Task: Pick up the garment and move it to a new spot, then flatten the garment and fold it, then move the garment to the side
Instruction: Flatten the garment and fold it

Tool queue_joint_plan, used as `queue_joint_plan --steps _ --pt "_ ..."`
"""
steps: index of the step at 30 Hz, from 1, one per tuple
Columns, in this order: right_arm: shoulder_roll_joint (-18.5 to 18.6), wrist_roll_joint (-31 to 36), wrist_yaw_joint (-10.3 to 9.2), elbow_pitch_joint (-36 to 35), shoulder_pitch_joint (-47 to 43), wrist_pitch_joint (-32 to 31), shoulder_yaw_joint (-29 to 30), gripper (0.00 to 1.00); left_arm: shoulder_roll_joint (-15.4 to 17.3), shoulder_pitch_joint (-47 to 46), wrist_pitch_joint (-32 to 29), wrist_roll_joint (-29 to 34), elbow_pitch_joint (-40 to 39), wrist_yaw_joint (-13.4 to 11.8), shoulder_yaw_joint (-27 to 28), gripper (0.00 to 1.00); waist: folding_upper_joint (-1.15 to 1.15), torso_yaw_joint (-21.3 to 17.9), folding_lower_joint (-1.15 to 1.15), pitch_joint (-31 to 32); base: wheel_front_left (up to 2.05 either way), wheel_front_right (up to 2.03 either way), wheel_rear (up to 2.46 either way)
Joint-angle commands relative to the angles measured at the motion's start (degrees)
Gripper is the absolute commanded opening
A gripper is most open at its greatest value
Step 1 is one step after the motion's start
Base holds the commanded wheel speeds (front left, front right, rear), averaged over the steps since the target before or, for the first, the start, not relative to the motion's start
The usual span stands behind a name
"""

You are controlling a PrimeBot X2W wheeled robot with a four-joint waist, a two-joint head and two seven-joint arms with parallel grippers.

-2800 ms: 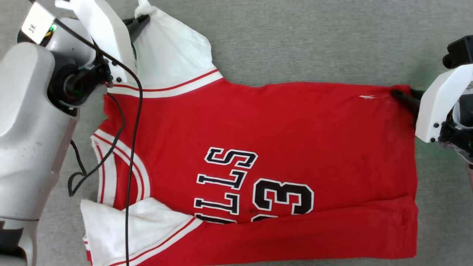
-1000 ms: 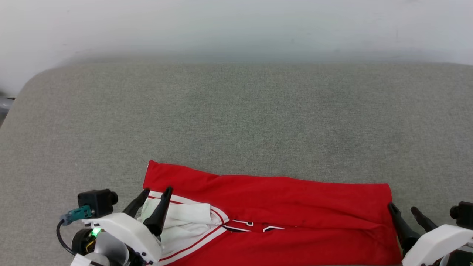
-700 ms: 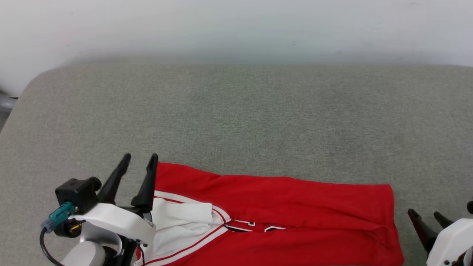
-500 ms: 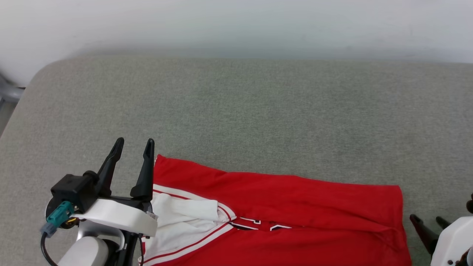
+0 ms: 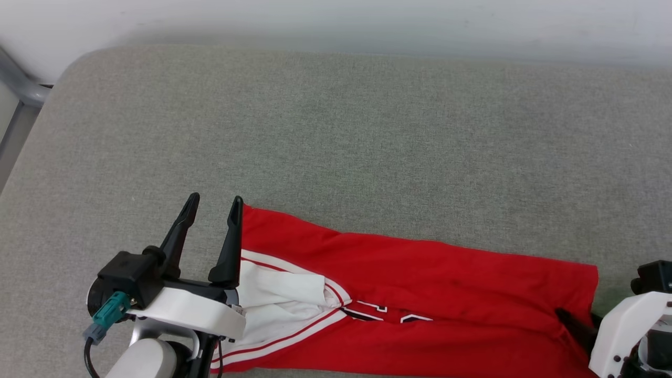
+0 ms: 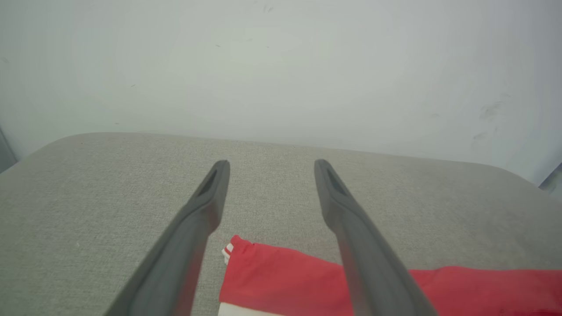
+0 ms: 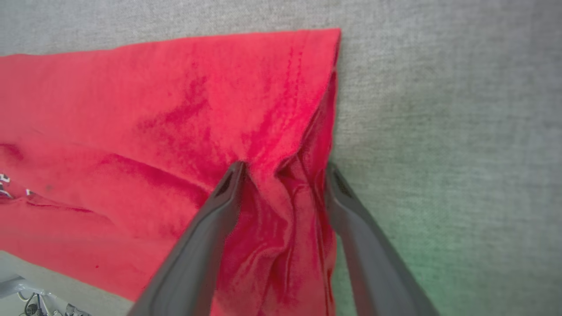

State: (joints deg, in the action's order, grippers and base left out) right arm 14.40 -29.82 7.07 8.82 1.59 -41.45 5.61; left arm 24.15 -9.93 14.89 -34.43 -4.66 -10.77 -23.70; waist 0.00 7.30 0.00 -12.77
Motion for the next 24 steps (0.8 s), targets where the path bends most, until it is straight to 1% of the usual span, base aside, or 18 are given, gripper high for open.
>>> queue_joint_plan --steps 1,5,8,13,15,18,22,23,24 --pt "-2.9 -1.2 0.74 2.5 -1.0 -1.2 -3.3 0.00 -0.2 -0.3 0.4 0.6 0.4 0.0 0.1 1.00 0.00 -0.3 0.00 0.5 0.00 0.00 0.00" --pt "-1.9 -1.5 0.47 0.9 -0.1 0.1 -2.2 0.00 -0.2 0.8 0.4 0.7 0.9 -0.3 0.7 1.00 0.00 -1.2 0.00 1.8 0.00 0.00 0.00" --pt "-0.7 -0.8 0.46 -1.6 0.9 2.0 -2.0 0.00 -0.1 2.0 0.4 1.1 1.4 -0.7 1.0 1.00 0.00 -2.5 0.00 3.7 0.00 0.00 0.00" --pt "0.1 -0.4 0.40 -3.5 0.9 2.4 -1.0 0.00 0.1 3.0 0.4 1.5 1.8 -1.0 1.1 1.00 0.00 -3.6 0.00 5.5 0.00 0.00 0.00" --pt "0.4 0.0 0.40 -4.1 0.4 1.9 0.2 0.00 0.1 3.4 0.4 1.5 2.0 -1.1 1.2 1.00 0.00 -4.1 0.00 6.1 0.00 0.00 0.00" --pt "0.7 0.9 0.39 -4.8 -0.5 1.3 3.5 0.00 0.3 3.9 0.3 1.7 2.2 -1.0 1.2 1.00 0.00 -4.7 0.00 6.7 0.00 0.00 0.00" --pt "1.0 1.8 0.39 -5.7 -1.5 0.1 10.1 0.00 0.2 4.0 0.3 1.2 2.3 -0.5 1.3 1.00 0.00 -5.3 0.00 7.2 0.00 0.00 0.00" --pt "1.1 1.8 0.39 -5.7 -1.8 -0.4 12.0 0.00 0.0 4.0 0.3 1.2 2.4 -0.5 1.3 1.00 0.00 -5.4 0.00 7.3 0.00 0.00 0.00" --pt "0.4 1.4 0.40 -6.1 -1.8 -1.5 16.2 0.00 -0.1 4.3 0.4 1.4 2.5 -0.8 1.2 1.00 0.00 -5.7 0.00 7.6 0.00 0.00 0.00"
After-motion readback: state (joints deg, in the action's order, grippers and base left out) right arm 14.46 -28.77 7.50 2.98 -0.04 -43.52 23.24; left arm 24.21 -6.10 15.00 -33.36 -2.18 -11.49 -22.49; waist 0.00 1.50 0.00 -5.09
